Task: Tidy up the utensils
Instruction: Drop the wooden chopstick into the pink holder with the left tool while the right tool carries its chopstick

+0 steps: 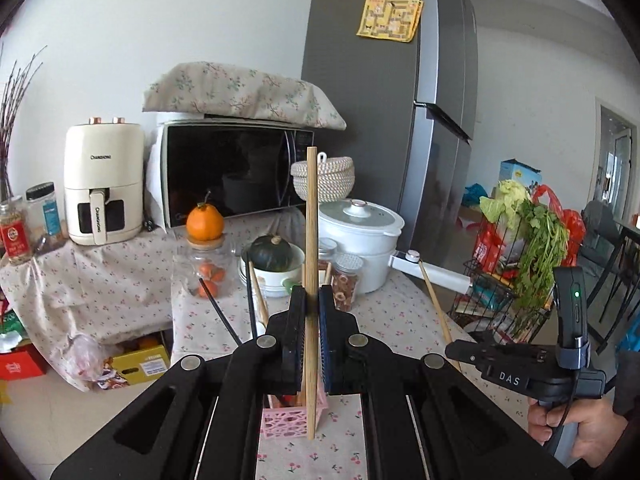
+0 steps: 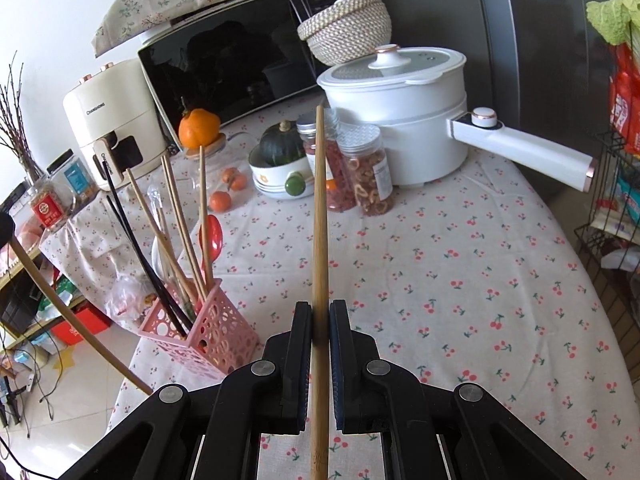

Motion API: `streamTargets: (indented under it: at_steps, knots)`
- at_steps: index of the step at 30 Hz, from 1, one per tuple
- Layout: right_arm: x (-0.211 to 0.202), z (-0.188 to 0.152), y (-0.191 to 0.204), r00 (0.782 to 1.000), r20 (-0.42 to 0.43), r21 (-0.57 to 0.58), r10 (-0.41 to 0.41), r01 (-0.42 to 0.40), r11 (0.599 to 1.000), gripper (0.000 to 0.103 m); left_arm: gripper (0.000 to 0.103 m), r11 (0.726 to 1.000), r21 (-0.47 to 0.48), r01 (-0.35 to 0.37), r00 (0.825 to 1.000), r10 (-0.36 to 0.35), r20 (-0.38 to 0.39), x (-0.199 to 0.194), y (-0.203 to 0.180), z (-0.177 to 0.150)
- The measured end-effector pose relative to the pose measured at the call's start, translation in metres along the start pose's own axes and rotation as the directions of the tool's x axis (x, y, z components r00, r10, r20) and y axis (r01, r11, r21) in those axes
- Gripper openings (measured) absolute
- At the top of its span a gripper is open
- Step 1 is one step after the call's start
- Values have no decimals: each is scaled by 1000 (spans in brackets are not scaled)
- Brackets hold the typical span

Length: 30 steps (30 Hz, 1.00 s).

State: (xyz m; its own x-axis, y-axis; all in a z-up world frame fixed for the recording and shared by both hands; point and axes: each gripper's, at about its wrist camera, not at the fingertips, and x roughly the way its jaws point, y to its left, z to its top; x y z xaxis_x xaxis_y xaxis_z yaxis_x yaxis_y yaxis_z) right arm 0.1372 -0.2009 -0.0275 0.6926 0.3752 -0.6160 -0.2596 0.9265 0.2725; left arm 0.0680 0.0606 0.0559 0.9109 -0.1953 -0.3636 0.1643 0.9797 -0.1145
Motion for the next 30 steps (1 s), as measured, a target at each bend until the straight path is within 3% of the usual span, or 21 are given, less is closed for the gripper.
streamTargets:
  at_steps: [5, 9, 17, 22, 23, 25, 26, 27, 30]
  knots:
    - [13, 0, 12, 1000, -3, -8, 15, -15, 1000, 6, 6, 999, -13, -39, 996, 40, 80, 8, 14, 10]
    - [21, 0, 19, 1000, -4, -16, 24, -24, 1000, 6, 6, 998, 1, -58, 994, 57, 94, 28, 17, 8]
    - [25, 0, 23, 1000, 9, -15, 24, -24, 1000, 6, 6, 997, 22, -72, 997, 72, -5, 71, 17, -16]
    - [23, 1, 22, 999, 34, 1, 24, -24, 1000, 6, 8, 999, 10, -51, 993, 52, -110, 91, 21, -30]
    - [21, 1, 21, 999, 42, 4, 27, -27, 1000, 6, 10, 999, -2, -49, 990, 48, -135, 93, 23, -32]
    - [18, 1, 23, 997, 66, 11, 42, -43, 999, 6, 35, 998, -41, -41, 984, 33, -176, 95, 29, -35]
    - [17, 1, 24, 996, 80, 11, 48, -49, 999, 6, 61, 997, -64, -40, 982, 27, -185, 93, 32, -36]
    - [15, 1, 26, 994, 95, 8, 52, -53, 999, 6, 80, 995, -86, -41, 982, 24, -187, 89, 35, -37]
    - [11, 2, 35, 988, 136, -1, 65, -66, 998, 6, 87, 992, -117, -42, 976, 15, -219, 75, 43, -41]
